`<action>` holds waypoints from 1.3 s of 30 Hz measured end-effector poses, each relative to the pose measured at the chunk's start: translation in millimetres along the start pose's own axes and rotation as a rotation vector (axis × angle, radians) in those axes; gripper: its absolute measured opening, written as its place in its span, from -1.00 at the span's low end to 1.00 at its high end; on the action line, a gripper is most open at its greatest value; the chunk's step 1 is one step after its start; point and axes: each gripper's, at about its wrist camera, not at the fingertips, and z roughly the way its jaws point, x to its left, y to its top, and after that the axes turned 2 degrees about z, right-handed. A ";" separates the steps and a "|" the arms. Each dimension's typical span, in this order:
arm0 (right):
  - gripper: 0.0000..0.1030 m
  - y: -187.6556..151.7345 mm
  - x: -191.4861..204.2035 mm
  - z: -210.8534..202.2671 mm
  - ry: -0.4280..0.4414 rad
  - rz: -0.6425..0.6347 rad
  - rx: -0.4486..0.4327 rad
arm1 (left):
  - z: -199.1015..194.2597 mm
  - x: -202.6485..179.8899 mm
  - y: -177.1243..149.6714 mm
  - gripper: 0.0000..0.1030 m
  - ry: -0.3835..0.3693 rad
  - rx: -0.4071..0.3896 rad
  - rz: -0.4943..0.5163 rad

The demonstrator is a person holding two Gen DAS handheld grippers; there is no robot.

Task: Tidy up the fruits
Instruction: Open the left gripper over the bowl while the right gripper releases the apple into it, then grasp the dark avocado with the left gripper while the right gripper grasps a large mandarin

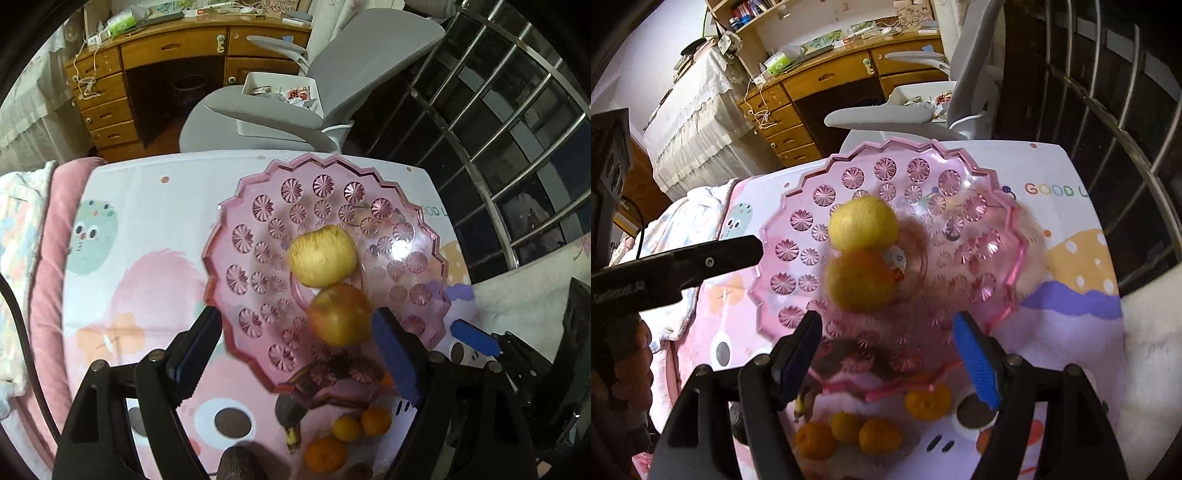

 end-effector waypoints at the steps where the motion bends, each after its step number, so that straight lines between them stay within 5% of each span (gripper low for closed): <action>1: 0.44 -4.2 -0.9 -5.0 0.004 0.005 -0.003 | -6.1 -1.7 -2.9 0.60 0.012 -0.008 0.007; 15: 0.44 -66.0 0.2 -57.7 0.060 -0.071 -0.038 | -70.9 -26.6 -57.9 0.60 0.116 -0.063 0.026; 31: 0.44 -136.0 -4.7 -79.2 0.122 -0.213 -0.013 | -82.7 -10.6 -145.9 0.60 0.219 0.038 -0.111; 39: 0.44 -167.4 -0.2 -69.7 0.119 -0.201 0.045 | -75.1 0.1 -166.0 0.60 0.217 0.104 -0.102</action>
